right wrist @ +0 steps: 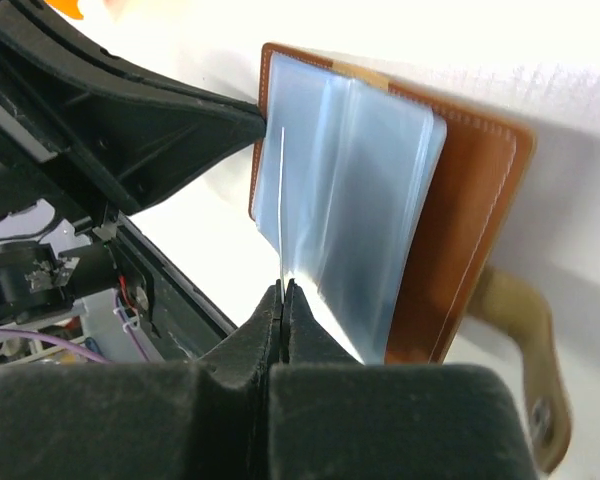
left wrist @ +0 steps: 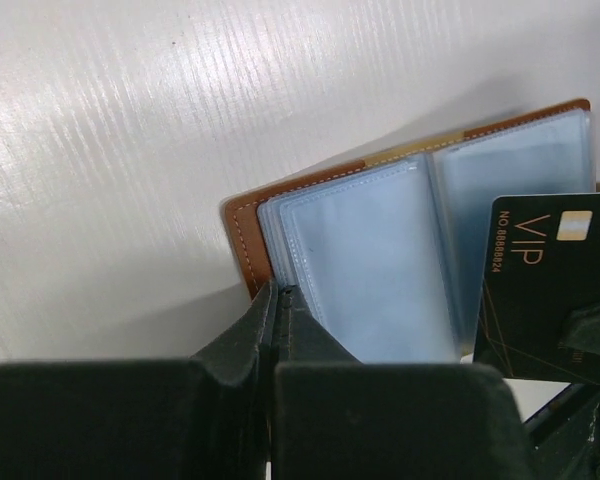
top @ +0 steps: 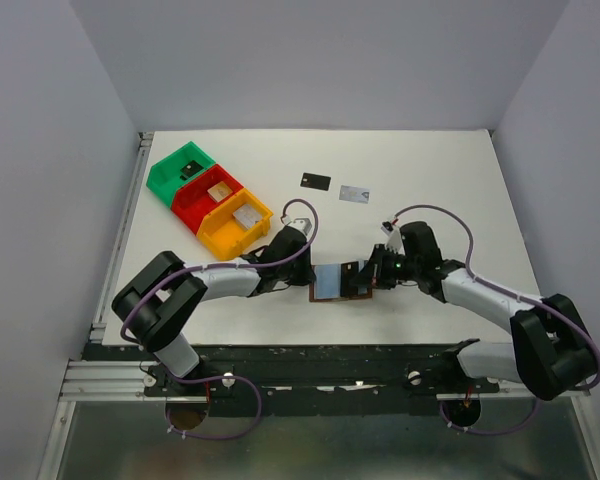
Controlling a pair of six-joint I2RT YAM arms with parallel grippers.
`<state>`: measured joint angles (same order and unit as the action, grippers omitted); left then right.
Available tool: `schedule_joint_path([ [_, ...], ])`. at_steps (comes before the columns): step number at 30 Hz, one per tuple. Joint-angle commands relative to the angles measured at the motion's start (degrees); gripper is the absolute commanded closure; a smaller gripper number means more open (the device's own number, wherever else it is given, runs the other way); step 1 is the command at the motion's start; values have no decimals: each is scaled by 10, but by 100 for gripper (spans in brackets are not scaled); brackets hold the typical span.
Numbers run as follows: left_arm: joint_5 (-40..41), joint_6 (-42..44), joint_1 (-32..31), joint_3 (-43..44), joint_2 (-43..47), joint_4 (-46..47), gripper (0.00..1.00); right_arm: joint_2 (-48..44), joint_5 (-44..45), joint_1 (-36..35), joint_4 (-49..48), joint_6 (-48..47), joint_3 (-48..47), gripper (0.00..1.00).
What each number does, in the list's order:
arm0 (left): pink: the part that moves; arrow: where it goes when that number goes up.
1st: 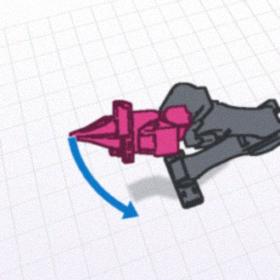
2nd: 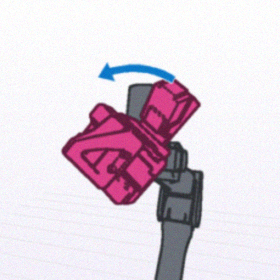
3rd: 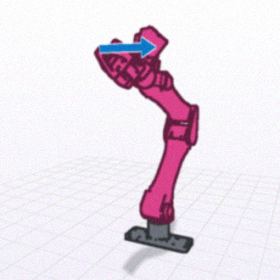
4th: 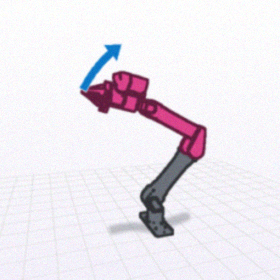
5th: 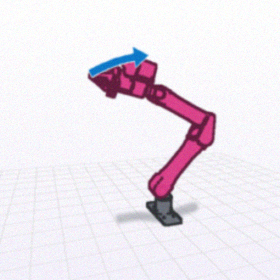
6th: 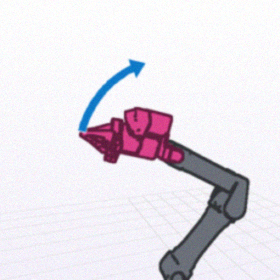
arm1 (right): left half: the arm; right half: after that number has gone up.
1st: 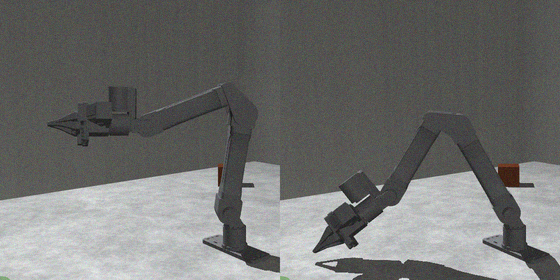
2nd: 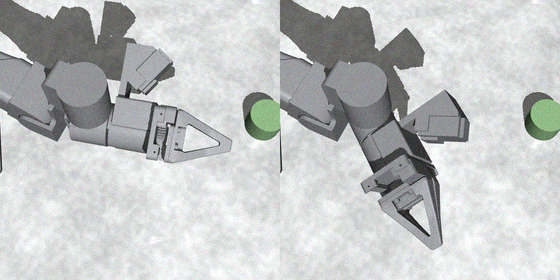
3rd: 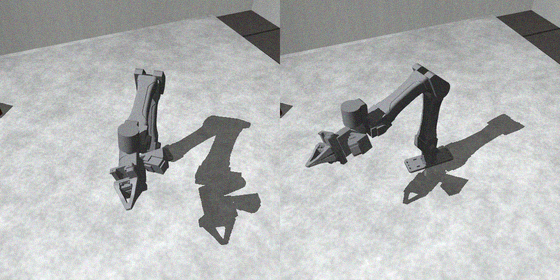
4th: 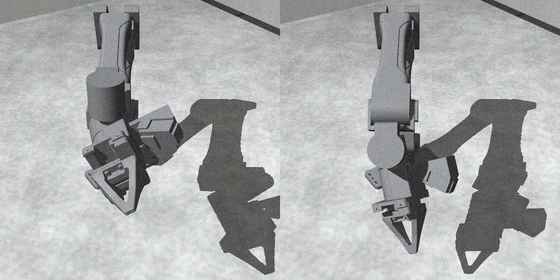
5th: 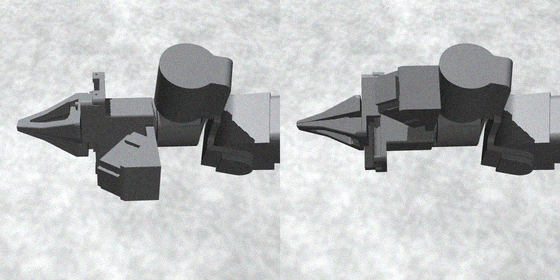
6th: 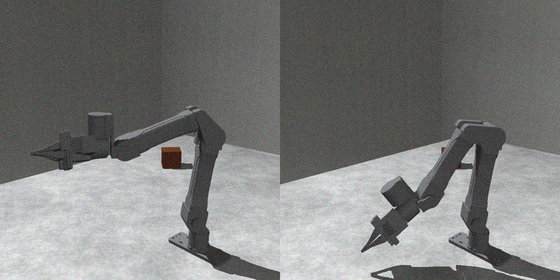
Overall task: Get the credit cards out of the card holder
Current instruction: Remove the credit card from the card holder, then place the credit card at the center of the board.
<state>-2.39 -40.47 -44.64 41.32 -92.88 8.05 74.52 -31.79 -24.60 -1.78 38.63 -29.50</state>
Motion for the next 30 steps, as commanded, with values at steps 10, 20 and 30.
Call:
schedule_joint_path([
  [10, -23, 38, -5, 81, 67, -80, 39, -151, 103, 3, 220, -80, -64, 100],
  [20, -35, 63, 10, 66, 232, -51, 1, -219, 92, -1, 250, -182, -113, 99],
  [30, -417, 55, 91, -24, 336, 149, 11, -207, -186, -18, 294, -238, -178, 100],
])
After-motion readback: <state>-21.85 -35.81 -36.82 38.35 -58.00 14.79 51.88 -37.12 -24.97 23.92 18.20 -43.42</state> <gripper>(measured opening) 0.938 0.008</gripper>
